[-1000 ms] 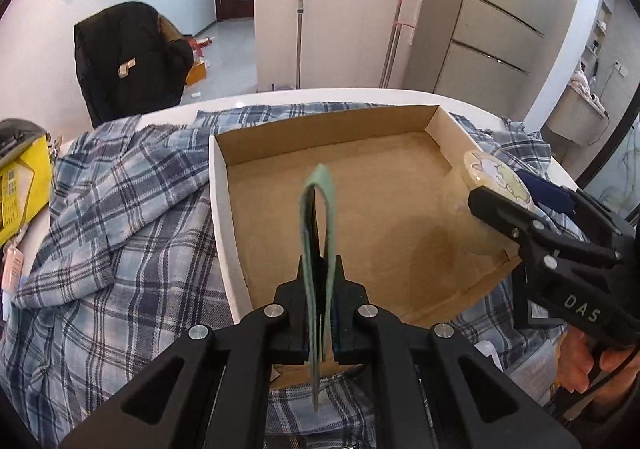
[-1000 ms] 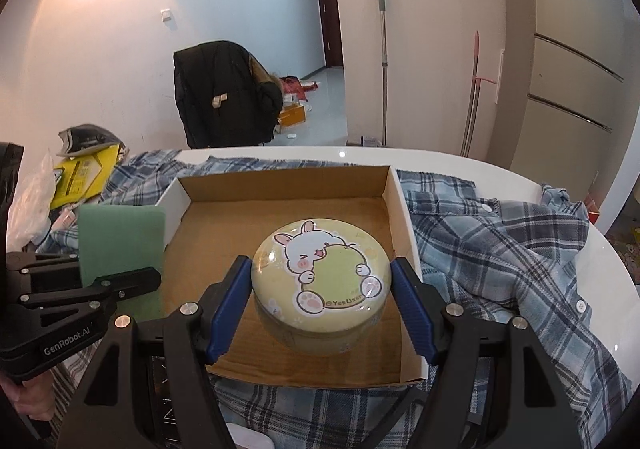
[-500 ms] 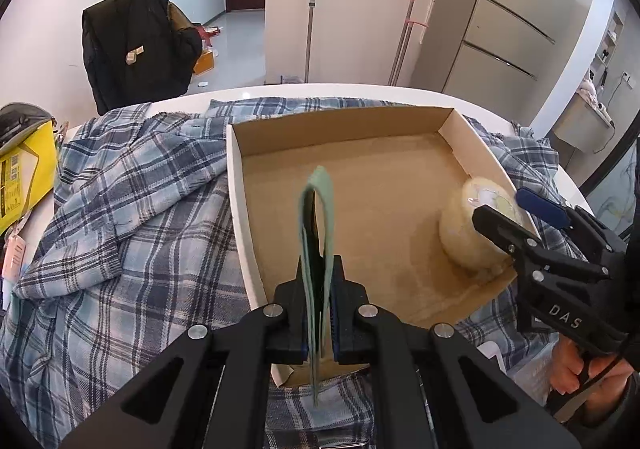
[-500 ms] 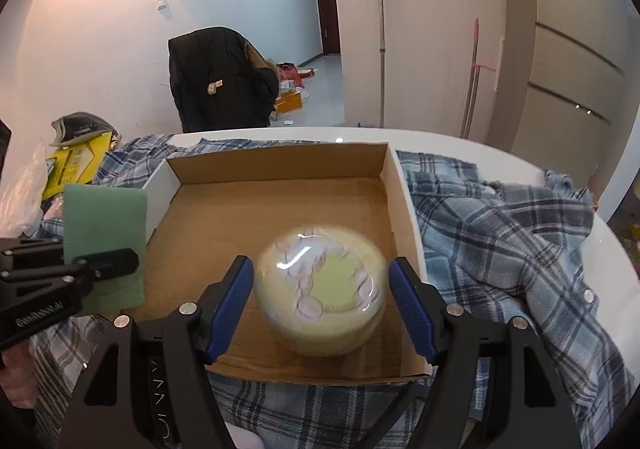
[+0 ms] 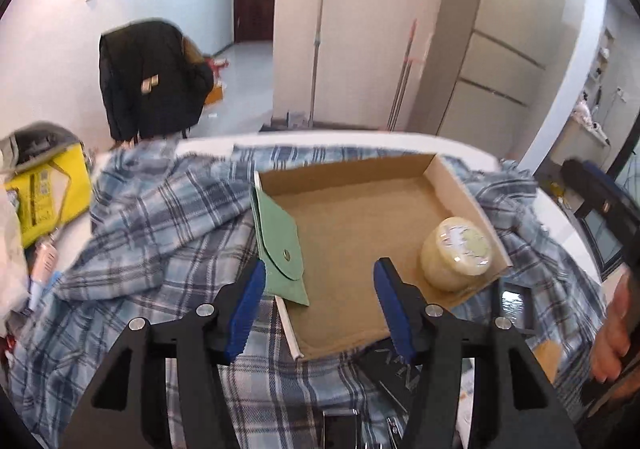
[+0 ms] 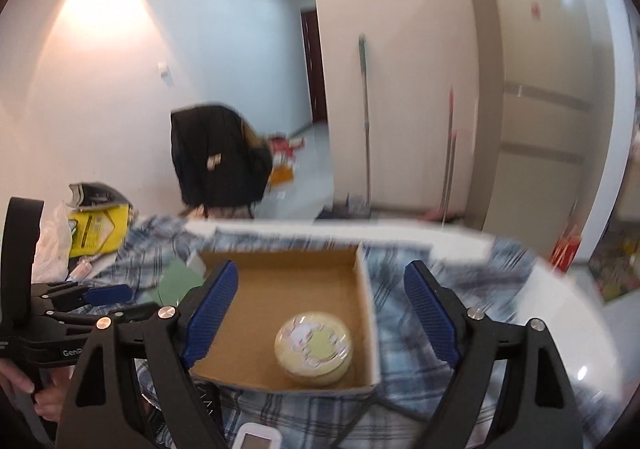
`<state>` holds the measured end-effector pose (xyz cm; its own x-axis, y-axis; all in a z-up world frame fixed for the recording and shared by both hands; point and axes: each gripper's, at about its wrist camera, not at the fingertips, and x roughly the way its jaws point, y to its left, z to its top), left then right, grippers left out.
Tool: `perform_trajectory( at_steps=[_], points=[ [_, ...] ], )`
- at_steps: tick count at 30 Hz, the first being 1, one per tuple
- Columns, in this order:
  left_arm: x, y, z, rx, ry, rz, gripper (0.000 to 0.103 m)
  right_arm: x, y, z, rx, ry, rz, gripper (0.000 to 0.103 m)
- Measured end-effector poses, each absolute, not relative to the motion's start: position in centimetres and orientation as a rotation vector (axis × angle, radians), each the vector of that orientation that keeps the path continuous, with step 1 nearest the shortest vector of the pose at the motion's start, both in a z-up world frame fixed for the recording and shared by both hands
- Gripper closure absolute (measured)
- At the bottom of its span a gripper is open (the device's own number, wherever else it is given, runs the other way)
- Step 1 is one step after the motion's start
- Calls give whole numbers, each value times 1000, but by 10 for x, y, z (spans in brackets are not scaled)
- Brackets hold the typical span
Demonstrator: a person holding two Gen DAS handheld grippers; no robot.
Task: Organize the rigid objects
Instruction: 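Open the left gripper to drop the pouch into the box, then grasp the black UNNY box with the left gripper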
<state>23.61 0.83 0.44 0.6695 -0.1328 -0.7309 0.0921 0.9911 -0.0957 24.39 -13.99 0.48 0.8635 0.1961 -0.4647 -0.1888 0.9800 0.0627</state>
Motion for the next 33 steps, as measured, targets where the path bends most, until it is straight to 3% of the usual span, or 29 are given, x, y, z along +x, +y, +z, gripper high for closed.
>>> perform_trajectory(
  at_steps=[7, 12, 18, 20, 29, 33],
  points=[
    [164, 6, 42, 38, 648, -102, 43, 176, -150, 52, -17, 314, 161, 12],
    [98, -7, 56, 112, 426, -70, 36, 135, -142, 52, 3, 300, 208, 12],
    [76, -3, 53, 76, 320, -45, 33, 107, -147, 44, 84, 282, 188, 11],
    [82, 3, 45, 62, 341, -43, 33, 105, -148, 37, 96, 280, 193, 7],
    [124, 0, -4, -6, 600, -173, 33, 133, -143, -5, 73, 394, 177, 7],
    [137, -5, -35, -21, 719, -215, 42, 142, -149, -21, 93, 459, 158, 7]
  ],
)
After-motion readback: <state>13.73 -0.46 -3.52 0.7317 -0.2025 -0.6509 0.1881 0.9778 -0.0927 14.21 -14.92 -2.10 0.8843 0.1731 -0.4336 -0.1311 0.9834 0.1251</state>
